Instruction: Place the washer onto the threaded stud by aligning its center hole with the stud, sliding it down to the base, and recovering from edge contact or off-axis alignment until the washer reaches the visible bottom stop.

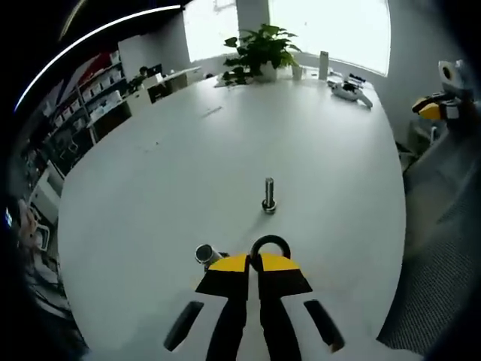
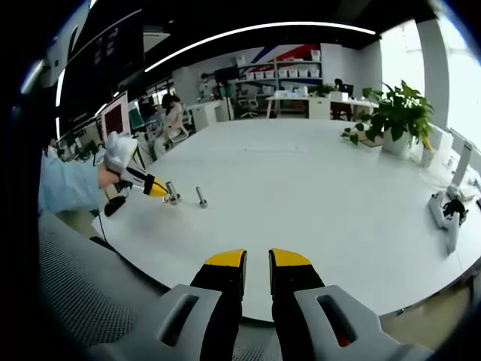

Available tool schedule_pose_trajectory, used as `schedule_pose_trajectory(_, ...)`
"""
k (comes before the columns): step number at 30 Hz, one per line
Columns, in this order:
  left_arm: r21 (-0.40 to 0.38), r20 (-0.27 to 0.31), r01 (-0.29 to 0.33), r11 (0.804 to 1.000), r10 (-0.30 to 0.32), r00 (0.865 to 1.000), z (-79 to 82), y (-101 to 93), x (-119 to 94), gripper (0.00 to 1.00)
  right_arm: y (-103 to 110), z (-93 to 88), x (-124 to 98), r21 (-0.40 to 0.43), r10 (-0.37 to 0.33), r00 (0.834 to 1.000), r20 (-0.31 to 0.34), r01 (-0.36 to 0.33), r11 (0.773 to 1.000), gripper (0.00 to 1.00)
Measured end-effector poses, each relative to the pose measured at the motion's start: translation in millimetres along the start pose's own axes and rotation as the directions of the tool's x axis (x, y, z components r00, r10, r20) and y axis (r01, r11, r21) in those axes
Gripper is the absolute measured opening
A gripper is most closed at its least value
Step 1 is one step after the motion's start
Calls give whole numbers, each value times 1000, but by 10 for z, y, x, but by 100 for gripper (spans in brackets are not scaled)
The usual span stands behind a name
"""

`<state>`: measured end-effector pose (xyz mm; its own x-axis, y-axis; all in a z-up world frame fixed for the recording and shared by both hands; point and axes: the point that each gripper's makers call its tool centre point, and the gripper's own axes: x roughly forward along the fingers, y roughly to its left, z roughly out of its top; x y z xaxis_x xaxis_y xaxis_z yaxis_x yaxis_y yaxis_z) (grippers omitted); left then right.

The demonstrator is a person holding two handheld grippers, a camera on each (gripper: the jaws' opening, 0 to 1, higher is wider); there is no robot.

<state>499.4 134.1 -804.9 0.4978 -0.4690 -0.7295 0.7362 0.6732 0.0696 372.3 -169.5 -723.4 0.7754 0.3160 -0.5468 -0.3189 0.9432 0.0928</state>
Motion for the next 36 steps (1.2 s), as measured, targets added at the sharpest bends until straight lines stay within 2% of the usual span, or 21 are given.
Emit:
schedule_pose_trajectory(6, -5, 6, -48, 999, 48, 999, 67, 239, -55, 1, 3, 1, -1, 0, 2, 1000, 2, -2, 1000, 14)
schedule_pose_trajectory(15, -4, -23, -82, 997, 82, 996, 35, 411, -35, 1, 1, 3, -3, 2, 1, 1000, 3, -1, 1000, 14)
schedule_pose_trajectory(27, -11, -32, -73, 997, 72, 997, 18, 445, 1, 2, 2, 3, 1, 3, -2, 1000, -1, 2, 1000, 14)
schedule_pose_trajectory(31, 62, -22, -70, 996, 72, 997, 39, 434, 15, 2, 2, 5, 1, 3, -3, 1000, -1, 3, 1000, 14)
schedule_pose_trajectory(36, 62, -18, -68, 996, 70, 997, 55, 435, 34, 3, 6, 11, 3, 3, -2, 1000, -1, 2, 1000, 14)
